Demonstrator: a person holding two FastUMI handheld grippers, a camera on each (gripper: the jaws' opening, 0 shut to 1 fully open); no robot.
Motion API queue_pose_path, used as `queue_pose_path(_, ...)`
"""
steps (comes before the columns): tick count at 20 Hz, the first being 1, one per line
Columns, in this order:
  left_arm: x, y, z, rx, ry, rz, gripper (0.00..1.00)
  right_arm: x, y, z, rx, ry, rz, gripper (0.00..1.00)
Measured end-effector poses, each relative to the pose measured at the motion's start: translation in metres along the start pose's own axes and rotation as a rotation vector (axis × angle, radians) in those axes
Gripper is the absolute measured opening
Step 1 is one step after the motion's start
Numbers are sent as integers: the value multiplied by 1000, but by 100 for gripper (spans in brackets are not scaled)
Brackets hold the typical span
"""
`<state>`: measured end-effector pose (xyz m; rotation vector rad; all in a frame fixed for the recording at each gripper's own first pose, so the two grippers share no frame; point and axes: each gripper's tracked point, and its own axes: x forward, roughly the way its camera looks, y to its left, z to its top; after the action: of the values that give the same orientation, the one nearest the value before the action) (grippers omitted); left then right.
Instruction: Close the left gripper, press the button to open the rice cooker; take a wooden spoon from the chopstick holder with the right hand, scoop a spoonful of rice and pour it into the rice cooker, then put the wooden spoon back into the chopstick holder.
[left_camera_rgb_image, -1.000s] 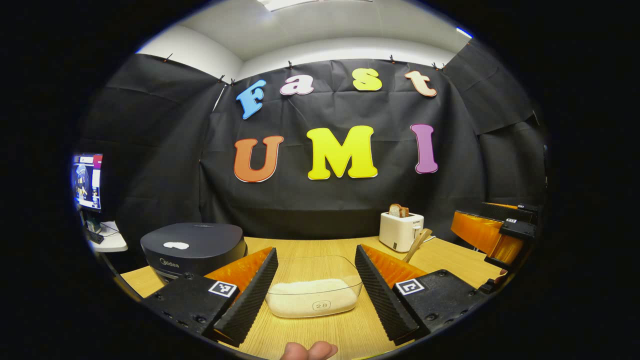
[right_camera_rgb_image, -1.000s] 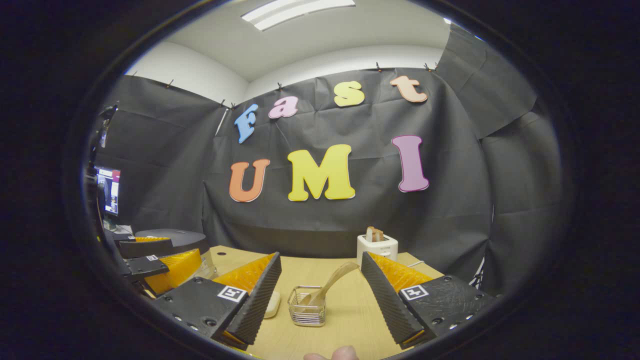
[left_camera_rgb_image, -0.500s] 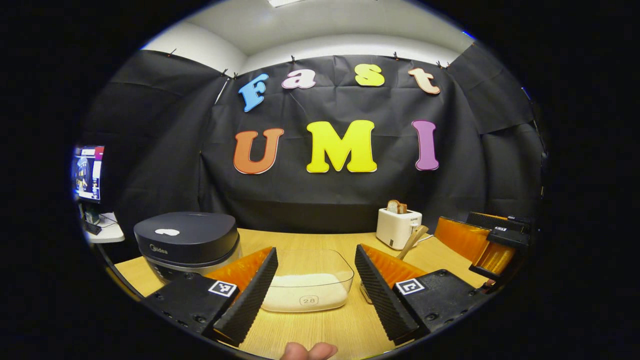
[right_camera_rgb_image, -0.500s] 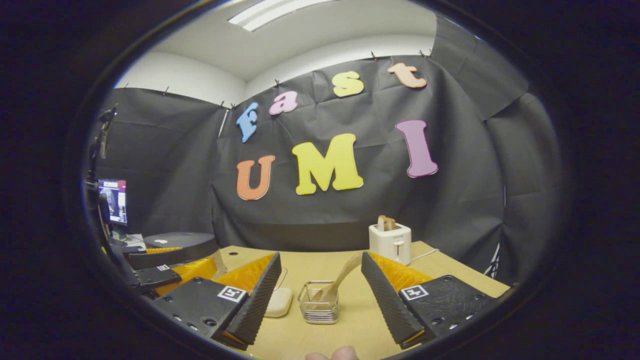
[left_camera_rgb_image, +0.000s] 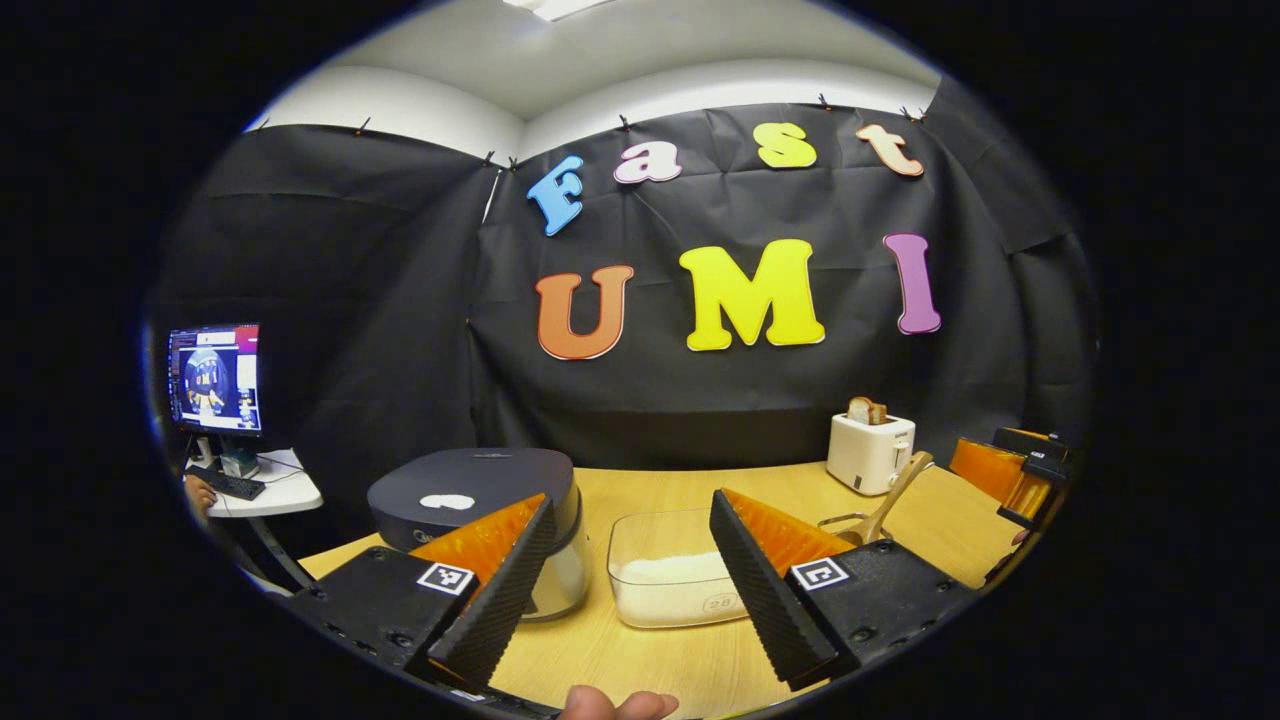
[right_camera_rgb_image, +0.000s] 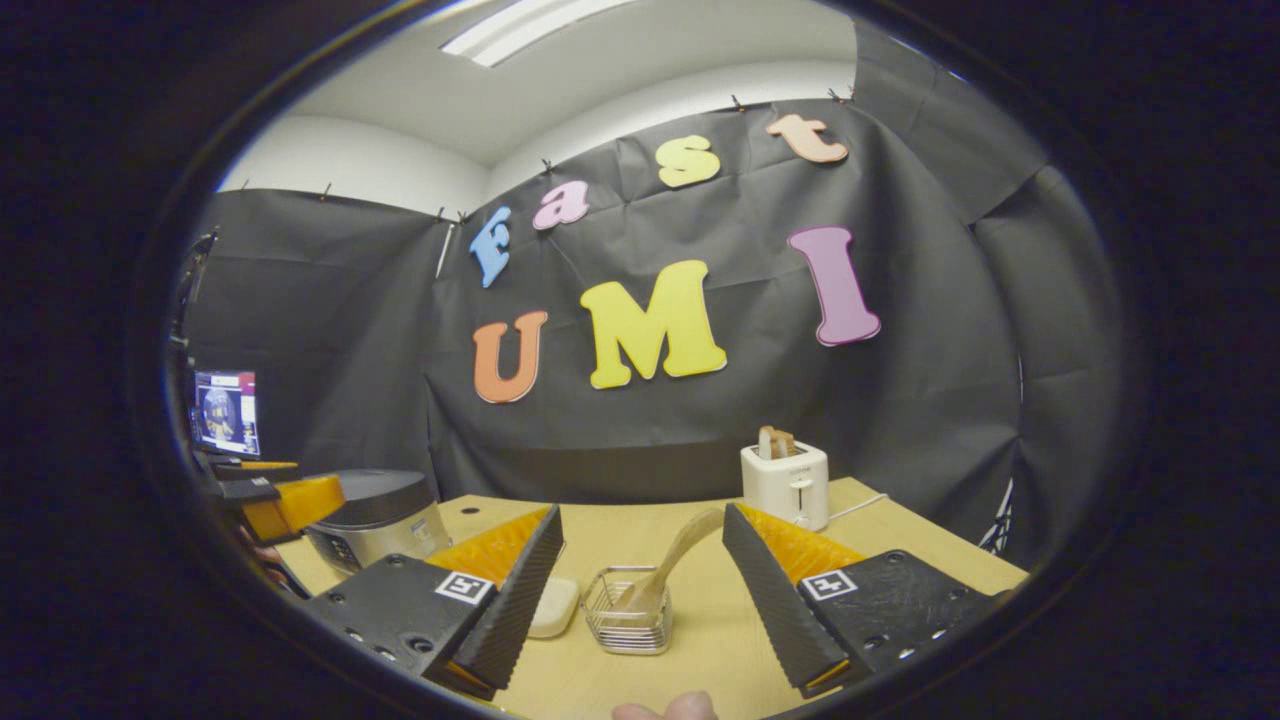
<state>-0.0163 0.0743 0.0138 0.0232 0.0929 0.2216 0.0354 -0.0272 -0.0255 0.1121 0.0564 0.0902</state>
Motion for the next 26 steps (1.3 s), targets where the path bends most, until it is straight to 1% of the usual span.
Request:
queue_pose_path(2,2,26,12,-1,15,25,99,3,-9,0,5,-2,0,96)
queue_pose_path(3,3,36,18,-5,18,24,99,5,-12,-1,3,1,-2,92)
queue_pose_path(4,6,47,20,-6,35,35,99,6,-17,-3,2,5,-7,96)
queue_pose_path(5,9,63,19,-3,61,62,99,8,-19,-5,3,9,-5,95)
queue_pose_path(6,13,78,18,0,83,90,99,10,-19,-8,-1,19,3,91)
queue_pose_path(7,18,86,16,-1,109,94,99,13,-18,-11,-8,31,13,95)
queue_pose_path(8,20,89,16,3,135,93,99,15,-19,-12,-14,39,19,95)
queue_pose_path(11,30,111,10,46,224,119,98,18,-18,-13,-12,43,36,95)
queue_pose_path(12,32,115,8,50,250,115,94,18,-21,-12,-15,43,31,96)
queue_pose_path(13,36,115,6,45,273,98,89,19,-22,-12,-18,43,28,92)
queue_pose_path(14,40,115,3,36,296,87,82,20,-24,-12,-19,44,24,92)
queue_pose_path(15,43,117,0,29,318,82,78,19,-24,-13,-18,46,24,92)
queue_pose_path(16,47,121,-3,16,339,90,69,19,-25,-13,-17,48,24,95)
queue_pose_path(17,49,123,-7,5,359,94,65,19,-25,-13,-18,50,25,95)
queue_pose_path(18,53,122,-10,-2,384,83,61,18,-26,-13,-22,50,24,95)
queue_pose_path(19,55,125,-13,-6,407,88,59,18,-26,-13,-25,50,23,96)
queue_pose_path(20,59,128,-17,-5,433,93,48,19,-28,-12,-25,50,22,95)
queue_pose_path(21,62,131,-22,-3,463,99,41,19,-28,-13,-20,52,22,95)
queue_pose_path(22,64,133,-28,-12,491,98,29,20,-29,-13,-16,53,21,95)
queue_pose_path(24,66,134,-39,-49,551,94,17,21,-34,-13,-8,56,10,95)
queue_pose_path(25,67,135,-43,-62,570,91,16,21,-35,-14,0,56,7,95)
queue_pose_path(26,69,133,-45,-71,589,91,9,22,-36,-14,3,59,6,91)
